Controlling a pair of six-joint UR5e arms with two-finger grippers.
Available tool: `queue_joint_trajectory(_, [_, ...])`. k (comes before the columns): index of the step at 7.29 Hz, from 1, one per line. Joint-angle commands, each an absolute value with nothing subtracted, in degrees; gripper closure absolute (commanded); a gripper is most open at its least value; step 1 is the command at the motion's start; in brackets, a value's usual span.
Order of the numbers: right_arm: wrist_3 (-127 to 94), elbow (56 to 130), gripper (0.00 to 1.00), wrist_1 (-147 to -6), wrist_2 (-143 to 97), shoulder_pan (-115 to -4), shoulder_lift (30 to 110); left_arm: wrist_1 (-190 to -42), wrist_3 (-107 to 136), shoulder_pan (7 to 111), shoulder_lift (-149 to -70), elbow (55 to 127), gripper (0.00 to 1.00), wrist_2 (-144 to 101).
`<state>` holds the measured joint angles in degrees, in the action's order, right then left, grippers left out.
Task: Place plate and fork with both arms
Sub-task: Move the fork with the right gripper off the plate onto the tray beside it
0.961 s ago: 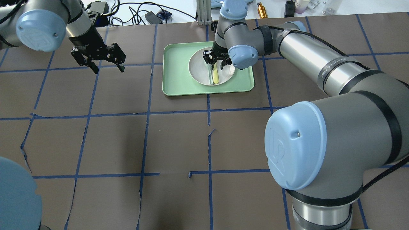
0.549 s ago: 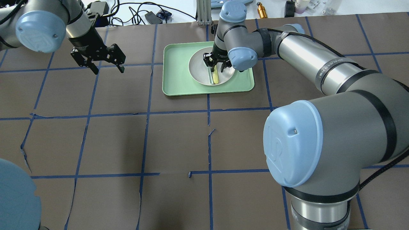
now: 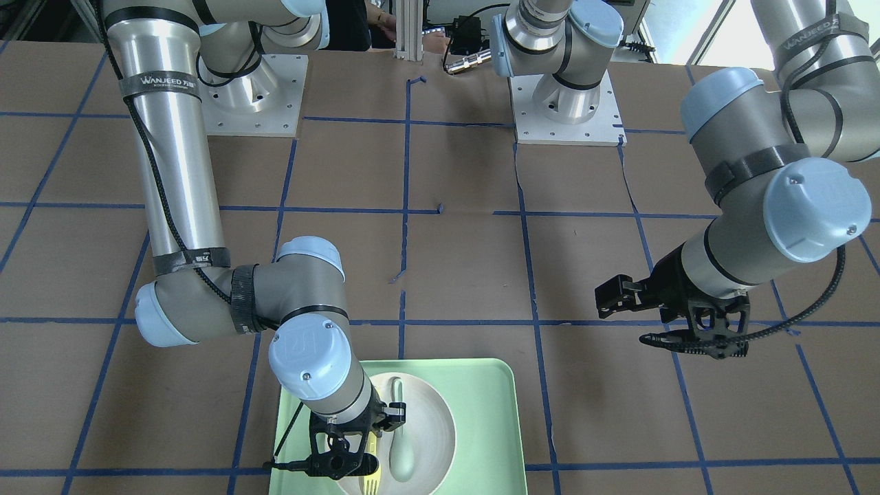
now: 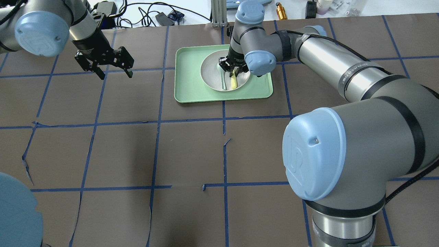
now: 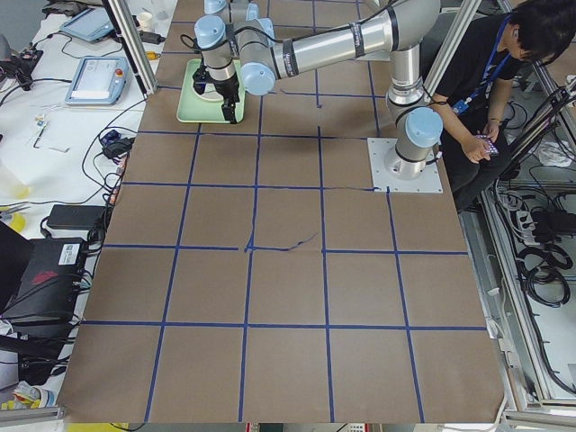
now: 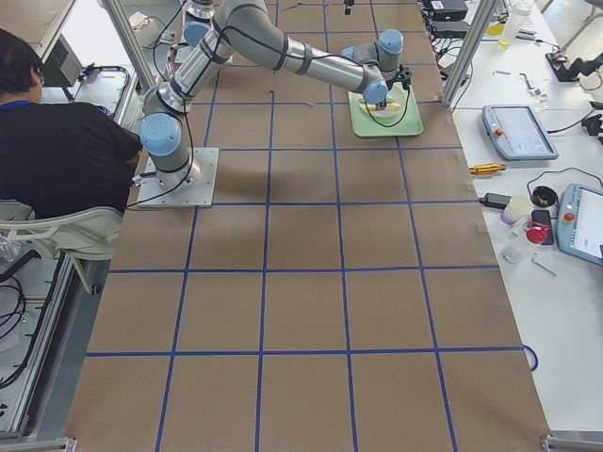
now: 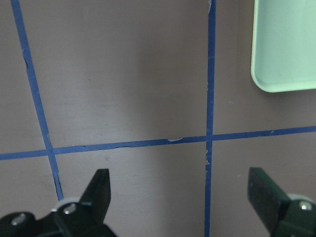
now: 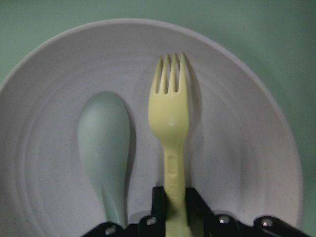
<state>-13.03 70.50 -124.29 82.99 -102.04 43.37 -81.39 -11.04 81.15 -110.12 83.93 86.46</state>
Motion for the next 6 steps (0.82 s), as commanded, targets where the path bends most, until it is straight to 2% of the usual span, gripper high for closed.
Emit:
queue_joint_trajectory(1, [-14.3, 70.4, 1.00, -124.2, 83.1, -102.0, 44.5, -81.4, -11.0, 81.0, -110.0, 83.9, 0.00, 86.5])
queue_joint_trajectory(4, [-14.3, 68.7, 1.00, -123.8, 83.5, -100.6, 48.5, -81.4, -11.0, 80.9, -109.8, 83.8, 0.00, 86.5])
queue_joint_trajectory(6, [-2.8, 71.0, 1.00, -123.3, 83.0, -94.1, 48.5, -81.4, -11.0, 81.0, -109.5, 83.8, 0.00, 86.1])
